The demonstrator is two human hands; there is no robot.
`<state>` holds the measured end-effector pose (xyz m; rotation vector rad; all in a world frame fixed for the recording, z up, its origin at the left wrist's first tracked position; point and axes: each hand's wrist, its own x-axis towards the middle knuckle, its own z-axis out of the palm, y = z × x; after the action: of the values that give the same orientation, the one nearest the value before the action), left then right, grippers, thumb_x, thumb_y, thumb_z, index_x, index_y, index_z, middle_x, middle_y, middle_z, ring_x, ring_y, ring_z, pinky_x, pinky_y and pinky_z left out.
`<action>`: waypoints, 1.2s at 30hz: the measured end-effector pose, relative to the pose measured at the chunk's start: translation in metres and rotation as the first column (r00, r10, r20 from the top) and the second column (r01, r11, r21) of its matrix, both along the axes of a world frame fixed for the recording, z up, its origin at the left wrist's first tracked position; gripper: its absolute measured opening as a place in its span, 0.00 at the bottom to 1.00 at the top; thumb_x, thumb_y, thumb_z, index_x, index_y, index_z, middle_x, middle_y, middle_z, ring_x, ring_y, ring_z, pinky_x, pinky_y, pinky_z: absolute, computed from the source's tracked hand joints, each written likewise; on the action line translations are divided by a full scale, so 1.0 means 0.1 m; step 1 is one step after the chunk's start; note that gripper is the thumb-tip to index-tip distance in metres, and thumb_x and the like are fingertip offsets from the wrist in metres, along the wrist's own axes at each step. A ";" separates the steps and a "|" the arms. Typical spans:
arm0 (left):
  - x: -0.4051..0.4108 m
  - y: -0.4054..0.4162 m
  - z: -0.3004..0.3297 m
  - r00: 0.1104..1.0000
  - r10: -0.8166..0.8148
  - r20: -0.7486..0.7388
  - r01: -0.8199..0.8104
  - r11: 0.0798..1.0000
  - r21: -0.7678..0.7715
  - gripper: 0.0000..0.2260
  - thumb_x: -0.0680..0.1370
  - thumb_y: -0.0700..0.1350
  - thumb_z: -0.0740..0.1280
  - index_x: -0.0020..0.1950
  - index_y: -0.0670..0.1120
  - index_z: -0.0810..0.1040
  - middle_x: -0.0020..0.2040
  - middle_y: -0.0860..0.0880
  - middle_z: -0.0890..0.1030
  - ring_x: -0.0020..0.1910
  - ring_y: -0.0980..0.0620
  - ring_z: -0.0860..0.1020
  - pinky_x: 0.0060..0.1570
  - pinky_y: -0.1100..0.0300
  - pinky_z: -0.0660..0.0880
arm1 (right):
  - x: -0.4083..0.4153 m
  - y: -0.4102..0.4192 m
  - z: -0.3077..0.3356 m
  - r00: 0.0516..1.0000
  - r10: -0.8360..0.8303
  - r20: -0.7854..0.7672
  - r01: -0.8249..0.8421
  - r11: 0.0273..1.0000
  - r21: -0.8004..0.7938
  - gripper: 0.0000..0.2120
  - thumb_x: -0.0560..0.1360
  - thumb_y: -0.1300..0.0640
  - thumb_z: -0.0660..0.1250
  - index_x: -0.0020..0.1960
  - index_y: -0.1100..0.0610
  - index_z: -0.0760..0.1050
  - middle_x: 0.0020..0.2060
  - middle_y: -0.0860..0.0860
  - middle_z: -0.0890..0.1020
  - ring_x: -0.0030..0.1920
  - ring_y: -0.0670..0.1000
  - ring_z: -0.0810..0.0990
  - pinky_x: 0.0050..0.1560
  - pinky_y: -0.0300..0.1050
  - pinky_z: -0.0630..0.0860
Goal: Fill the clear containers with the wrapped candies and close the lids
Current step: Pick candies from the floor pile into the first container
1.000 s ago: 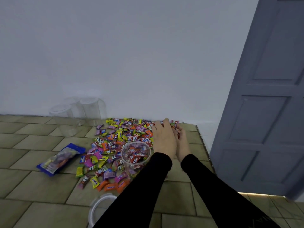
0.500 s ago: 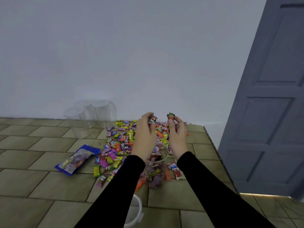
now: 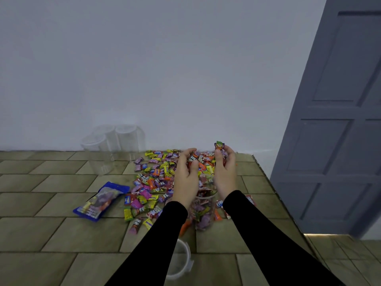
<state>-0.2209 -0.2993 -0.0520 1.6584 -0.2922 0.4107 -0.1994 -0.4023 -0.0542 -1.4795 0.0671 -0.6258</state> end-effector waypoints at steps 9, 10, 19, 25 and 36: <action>-0.02 0.07 -0.06 0.996 -0.078 -0.038 0.075 0.995 -0.072 0.13 0.83 0.41 0.58 0.63 0.56 0.70 0.61 0.63 0.72 0.62 0.67 0.69 0.59 0.71 0.65 | 0.02 0.07 0.00 0.995 -0.075 -0.064 0.074 0.997 -0.025 0.15 0.80 0.50 0.60 0.65 0.55 0.67 0.53 0.50 0.77 0.53 0.50 0.77 0.57 0.48 0.73; -0.03 0.07 -0.06 0.996 -0.084 -0.035 0.081 0.993 -0.082 0.13 0.83 0.40 0.58 0.61 0.57 0.70 0.60 0.64 0.72 0.61 0.68 0.69 0.58 0.72 0.66 | 0.01 0.08 0.00 0.995 -0.080 -0.066 0.078 0.997 -0.026 0.15 0.80 0.50 0.60 0.65 0.55 0.67 0.52 0.50 0.77 0.53 0.49 0.77 0.56 0.48 0.73; -0.03 0.06 -0.08 0.992 -0.128 0.017 0.129 0.980 -0.150 0.03 0.73 0.42 0.61 0.45 0.45 0.71 0.37 0.56 0.70 0.37 0.55 0.68 0.41 0.59 0.66 | 0.03 0.07 -0.04 0.992 -0.097 -0.080 0.094 0.995 -0.045 0.15 0.80 0.49 0.59 0.63 0.54 0.68 0.48 0.51 0.78 0.47 0.49 0.76 0.51 0.46 0.72; 0.00 0.08 -0.11 0.991 -0.132 -0.014 0.127 0.974 -0.186 0.06 0.70 0.40 0.64 0.40 0.46 0.67 0.37 0.46 0.67 0.36 0.51 0.65 0.38 0.54 0.64 | 0.04 0.08 -0.05 0.992 -0.102 -0.076 0.098 0.994 -0.044 0.15 0.80 0.49 0.60 0.63 0.53 0.68 0.50 0.52 0.78 0.47 0.49 0.76 0.52 0.47 0.73; 0.11 0.10 -0.20 0.992 -0.123 0.042 0.126 0.987 -0.097 0.08 0.71 0.42 0.69 0.46 0.53 0.74 0.41 0.51 0.75 0.38 0.48 0.72 0.40 0.48 0.72 | 0.03 0.09 -0.04 0.994 -0.079 -0.079 0.076 0.996 -0.037 0.13 0.80 0.49 0.60 0.61 0.54 0.68 0.52 0.54 0.78 0.49 0.51 0.76 0.52 0.47 0.73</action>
<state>-0.2102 -0.2892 -0.0715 1.5281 -0.3944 0.3560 -0.1966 -0.3935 -0.0583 -1.5406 0.1780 -0.6326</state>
